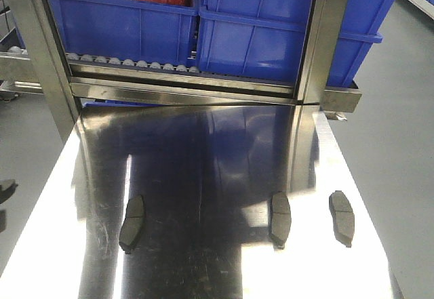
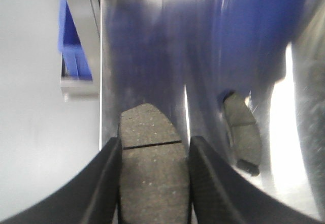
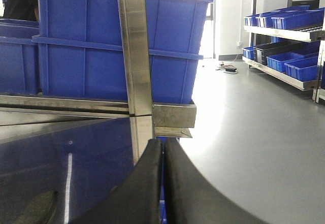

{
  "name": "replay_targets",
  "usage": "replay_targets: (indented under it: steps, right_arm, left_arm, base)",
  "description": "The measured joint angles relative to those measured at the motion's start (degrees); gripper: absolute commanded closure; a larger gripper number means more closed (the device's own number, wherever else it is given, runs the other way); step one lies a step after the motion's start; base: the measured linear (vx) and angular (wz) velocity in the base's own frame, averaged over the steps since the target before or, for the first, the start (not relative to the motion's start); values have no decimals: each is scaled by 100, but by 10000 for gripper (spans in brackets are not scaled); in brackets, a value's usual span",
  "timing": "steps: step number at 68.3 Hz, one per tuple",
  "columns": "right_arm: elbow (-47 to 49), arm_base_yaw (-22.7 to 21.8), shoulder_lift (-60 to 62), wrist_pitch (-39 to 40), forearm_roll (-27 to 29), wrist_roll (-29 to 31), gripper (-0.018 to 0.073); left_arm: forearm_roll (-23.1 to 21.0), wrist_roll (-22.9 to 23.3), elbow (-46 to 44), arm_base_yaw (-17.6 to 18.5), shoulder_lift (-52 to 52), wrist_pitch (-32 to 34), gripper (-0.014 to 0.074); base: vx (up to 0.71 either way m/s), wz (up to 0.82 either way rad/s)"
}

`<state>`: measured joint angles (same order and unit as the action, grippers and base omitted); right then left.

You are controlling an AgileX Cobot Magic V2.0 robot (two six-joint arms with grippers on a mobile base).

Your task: Move and align brake pads A on conveyor

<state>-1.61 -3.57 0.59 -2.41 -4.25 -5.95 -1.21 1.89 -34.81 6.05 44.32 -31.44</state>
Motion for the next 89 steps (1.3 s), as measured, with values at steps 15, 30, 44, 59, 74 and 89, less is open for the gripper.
replay_targets:
  steps: [15, 30, 44, 59, 74, 89]
  right_arm:
    - [0, 0, 0, 0, 0, 0, 571]
    - [0, 0, 0, 0, 0, 0, 571]
    - [0, 0, 0, 0, 0, 0, 571]
    - [0, 0, 0, 0, 0, 0, 571]
    - [0, 0, 0, 0, 0, 0, 571]
    - [0, 0, 0, 0, 0, 0, 571]
  left_arm:
    - [-5, 1, 616, 0, -1333, 162, 603]
    - [-5, 5, 836, 0, -1825, 194, 603]
    - [-5, 24, 836, 0, -1878, 241, 603]
    - [-5, 24, 836, 0, -1878, 214, 603]
    - [-5, 29, 836, 0, -1878, 214, 603]
    - [-5, 29, 836, 0, -1878, 211, 603]
  base:
    - [0, 0]
    - [0, 0]
    - [0, 0]
    - [0, 0]
    - [0, 0]
    - [0, 0]
